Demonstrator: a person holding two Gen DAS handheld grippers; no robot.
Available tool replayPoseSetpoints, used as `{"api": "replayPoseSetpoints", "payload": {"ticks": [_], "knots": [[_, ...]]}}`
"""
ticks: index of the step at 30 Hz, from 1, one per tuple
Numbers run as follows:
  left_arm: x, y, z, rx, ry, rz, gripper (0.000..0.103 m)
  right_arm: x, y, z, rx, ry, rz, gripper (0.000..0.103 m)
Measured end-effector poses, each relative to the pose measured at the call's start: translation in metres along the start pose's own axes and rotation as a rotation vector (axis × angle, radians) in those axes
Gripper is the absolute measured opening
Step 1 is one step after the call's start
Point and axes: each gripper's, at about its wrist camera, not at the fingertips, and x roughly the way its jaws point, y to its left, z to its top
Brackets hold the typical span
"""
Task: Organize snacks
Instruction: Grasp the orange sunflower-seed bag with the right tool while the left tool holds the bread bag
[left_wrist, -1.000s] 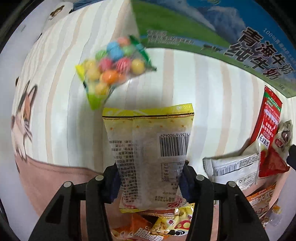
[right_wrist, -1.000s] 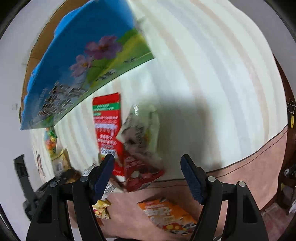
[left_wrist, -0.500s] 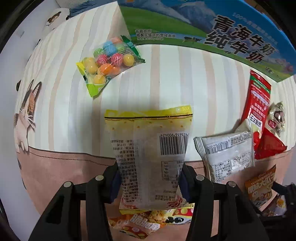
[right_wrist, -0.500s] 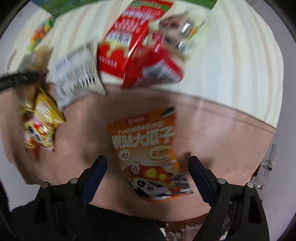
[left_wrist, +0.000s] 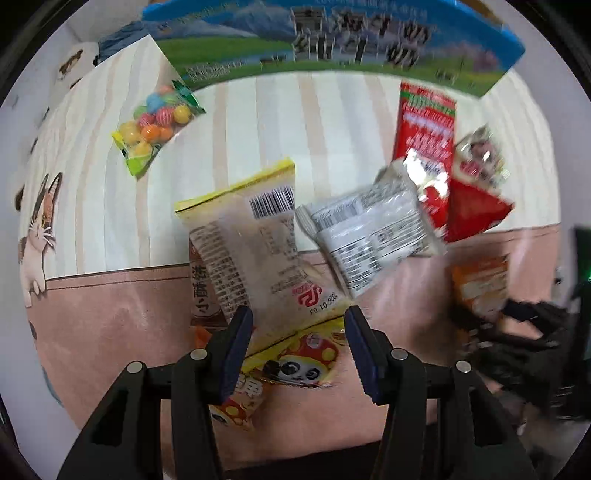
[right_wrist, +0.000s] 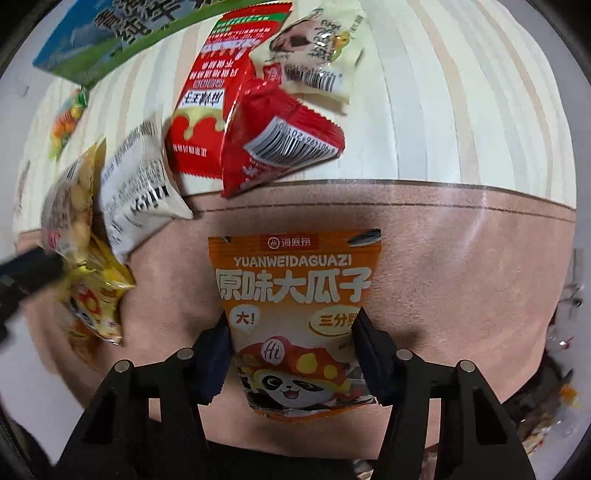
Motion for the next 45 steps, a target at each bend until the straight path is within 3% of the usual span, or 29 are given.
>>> {"api": "replayPoseSetpoints", "payload": {"ticks": [9,15,17,22,25,29,32,37,39,42,45], "knots": [[0.019,0.014,0.007,-0.048,0.010,-0.016,0.051,-0.019,-0.047,0.019,0.102,0.032,0.084,0.071],[0.019,0.022,0.011,-0.079,0.048,-0.043,0.051,-0.026,-0.061,0.022,0.113,0.041,0.079,0.072],[0.018,0.026,0.013,-0.081,0.050,-0.032,0.056,-0.029,-0.064,0.019,0.125,0.040,0.087,0.072],[0.013,0.050,0.012,-0.189,0.085,-0.103,0.058,-0.039,-0.078,0.009,0.156,0.043,0.112,0.072],[-0.002,0.050,0.006,-0.161,0.048,-0.094,0.058,-0.049,-0.094,0.005,0.171,0.045,0.119,0.079],[-0.003,0.029,0.009,-0.001,0.056,0.010,0.058,-0.047,-0.100,0.004,0.172,0.056,0.110,0.081],[0.003,0.043,0.014,-0.145,0.148,-0.113,0.058,-0.049,-0.104,0.003,0.182,0.052,0.114,0.081],[-0.011,0.096,0.009,-0.499,0.108,-0.324,0.058,-0.064,-0.113,0.005,0.216,0.034,0.117,0.081],[-0.001,0.105,0.012,-0.577,0.121,-0.340,0.058,-0.069,-0.122,0.007,0.224,0.037,0.109,0.081],[0.031,0.114,0.028,-0.592,0.162,-0.331,0.058,-0.057,-0.118,0.008,0.236,0.047,0.113,0.081],[0.033,0.098,0.037,-0.586,0.130,-0.304,0.058,-0.056,-0.118,0.006,0.225,0.046,0.094,0.081]]}}
